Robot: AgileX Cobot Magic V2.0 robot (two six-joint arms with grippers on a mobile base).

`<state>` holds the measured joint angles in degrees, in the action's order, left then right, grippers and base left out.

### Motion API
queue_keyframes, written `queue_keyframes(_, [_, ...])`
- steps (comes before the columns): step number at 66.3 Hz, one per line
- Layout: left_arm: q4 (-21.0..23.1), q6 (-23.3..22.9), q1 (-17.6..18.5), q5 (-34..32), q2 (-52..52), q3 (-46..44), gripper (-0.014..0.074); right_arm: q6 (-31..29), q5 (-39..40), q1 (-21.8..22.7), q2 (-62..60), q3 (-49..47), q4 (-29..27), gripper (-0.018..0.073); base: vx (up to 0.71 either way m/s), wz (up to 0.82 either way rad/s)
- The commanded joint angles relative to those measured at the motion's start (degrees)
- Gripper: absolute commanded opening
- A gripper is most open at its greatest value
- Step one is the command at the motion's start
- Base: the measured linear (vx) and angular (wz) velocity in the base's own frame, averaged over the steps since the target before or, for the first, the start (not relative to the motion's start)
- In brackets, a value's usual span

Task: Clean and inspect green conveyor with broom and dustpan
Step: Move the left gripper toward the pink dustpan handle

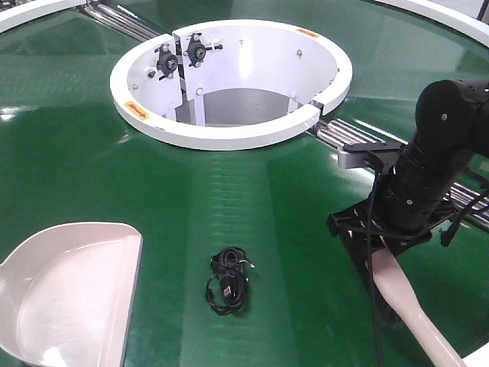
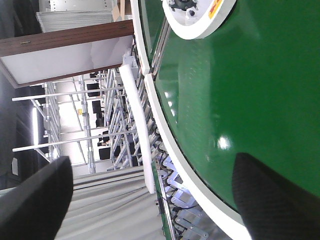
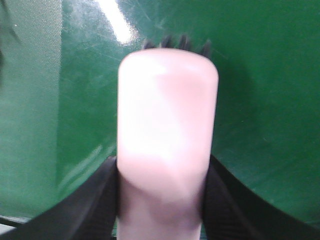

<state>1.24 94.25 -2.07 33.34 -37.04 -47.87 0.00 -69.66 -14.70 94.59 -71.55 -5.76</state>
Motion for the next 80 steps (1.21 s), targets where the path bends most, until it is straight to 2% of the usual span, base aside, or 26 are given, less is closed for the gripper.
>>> queue_keyframes(1, [0.75, 0.03, 0.18, -4.21, -0.15, -1.85, 0.0594, -0.34, -0.77, 0.06, -2.71, -1.51, -0.31, -0.0010, 0.00, 0.00])
queue_keyframes(17, [0.63, -0.08, 0.18, -4.26, -0.15, -1.85, 0.0594, 0.00, -0.77, 0.06, -2.71, -1.51, -0.25, -0.0010, 0.00, 0.00])
queue_keyframes(26, [-3.41, -0.44, 0.18, -1.10, -1.34, -1.91, 0.0594, 0.00, -0.77, 0.06, -2.71, -1.51, -0.25, -0.0010, 0.00, 0.00])
queue_keyframes(31, [-5.76, -0.73, 0.18, 6.98, -4.33, -3.49, 0.0594, 0.00, -0.77, 0.06, -2.71, -1.51, -0.25, -0.0010, 0.00, 0.00])
queue_keyframes(36, [-7.64, -4.64, 0.01, 18.59, -8.27, -6.16, 0.0594, 0.00, -0.77, 0.06, -2.71, -1.51, -0.25, -0.0010, 0.00, 0.00])
queue_keyframes(48, [-10.37, -15.20, 0.01, 37.94, -20.03, -12.79, 0.0594, 0.00, -0.77, 0.06, -2.71, -1.51, -0.30, -0.0010, 0.00, 0.00])
queue_keyframes(55, [-12.00, -20.13, 0.01, 38.07, -26.00, -14.26, 0.0594, 0.00, -0.85, 0.06, -2.71, -1.51, -0.25, -0.0010, 0.00, 0.00])
queue_keyframes(80, [-20.21, -19.89, 0.01, 38.07, -41.90, -15.02, 0.0594, 0.00, -0.85, 0.06, -2.71, -1.51, -0.25, -0.0010, 0.00, 0.00])
